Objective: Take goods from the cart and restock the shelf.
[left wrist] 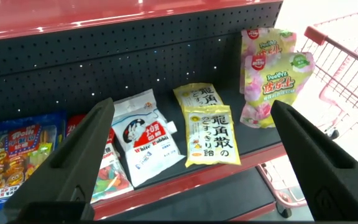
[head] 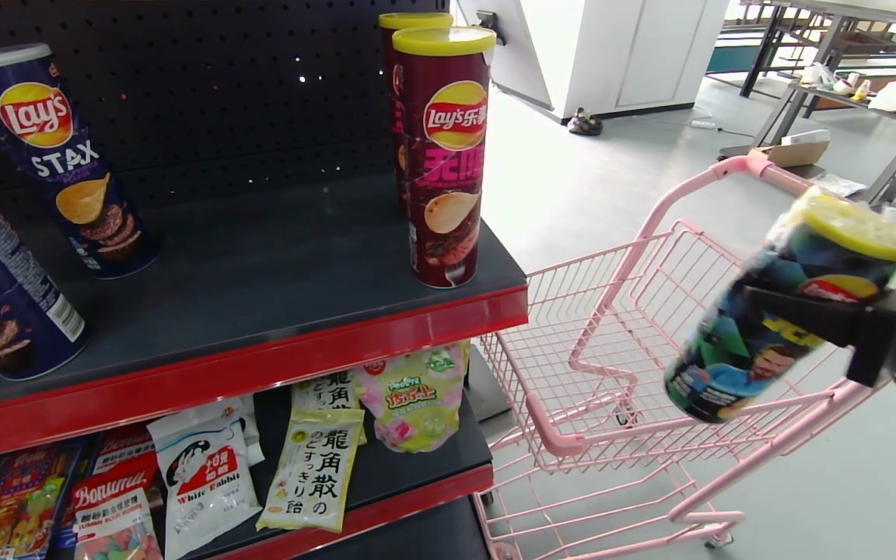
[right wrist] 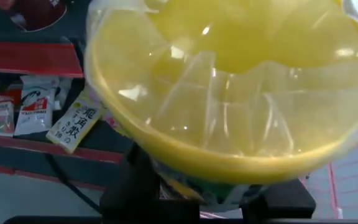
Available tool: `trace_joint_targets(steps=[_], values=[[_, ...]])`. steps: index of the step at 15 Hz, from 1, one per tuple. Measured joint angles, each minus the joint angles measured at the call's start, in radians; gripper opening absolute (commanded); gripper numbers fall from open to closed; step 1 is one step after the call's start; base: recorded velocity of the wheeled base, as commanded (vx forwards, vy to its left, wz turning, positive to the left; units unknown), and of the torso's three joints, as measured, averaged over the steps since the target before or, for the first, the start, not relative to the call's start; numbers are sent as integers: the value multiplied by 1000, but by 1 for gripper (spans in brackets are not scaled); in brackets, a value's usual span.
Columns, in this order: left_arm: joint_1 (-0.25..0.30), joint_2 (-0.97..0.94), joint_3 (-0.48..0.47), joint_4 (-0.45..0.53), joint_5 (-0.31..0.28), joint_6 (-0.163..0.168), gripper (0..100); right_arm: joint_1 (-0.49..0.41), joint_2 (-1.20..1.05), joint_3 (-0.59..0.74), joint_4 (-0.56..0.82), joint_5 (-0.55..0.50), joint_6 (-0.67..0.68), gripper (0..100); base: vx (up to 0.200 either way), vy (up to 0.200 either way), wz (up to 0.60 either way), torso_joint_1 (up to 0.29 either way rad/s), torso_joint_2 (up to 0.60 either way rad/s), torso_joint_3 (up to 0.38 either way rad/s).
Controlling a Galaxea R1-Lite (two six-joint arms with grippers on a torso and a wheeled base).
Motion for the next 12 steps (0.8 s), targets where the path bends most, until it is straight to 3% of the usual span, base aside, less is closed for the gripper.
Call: trace_joint_targets(steps=[3,7,10,12], values=[[0,0,0,0,0,0,100,-39,-270,9,279,-36,-1,0,0,0,0,0,0,0],[0,0,0,0,0,-1,100,-108,-513,20,506,-67,-6,0,0,0,0,0,0,0],[0,0,0,0,0,-1,100,-204,-603,21,552,-77,-18,0,0,0,0,0,0,0],[0,0,0,0,0,-1,100,-219,-630,27,556,-77,-23,0,0,0,0,0,0,0]])
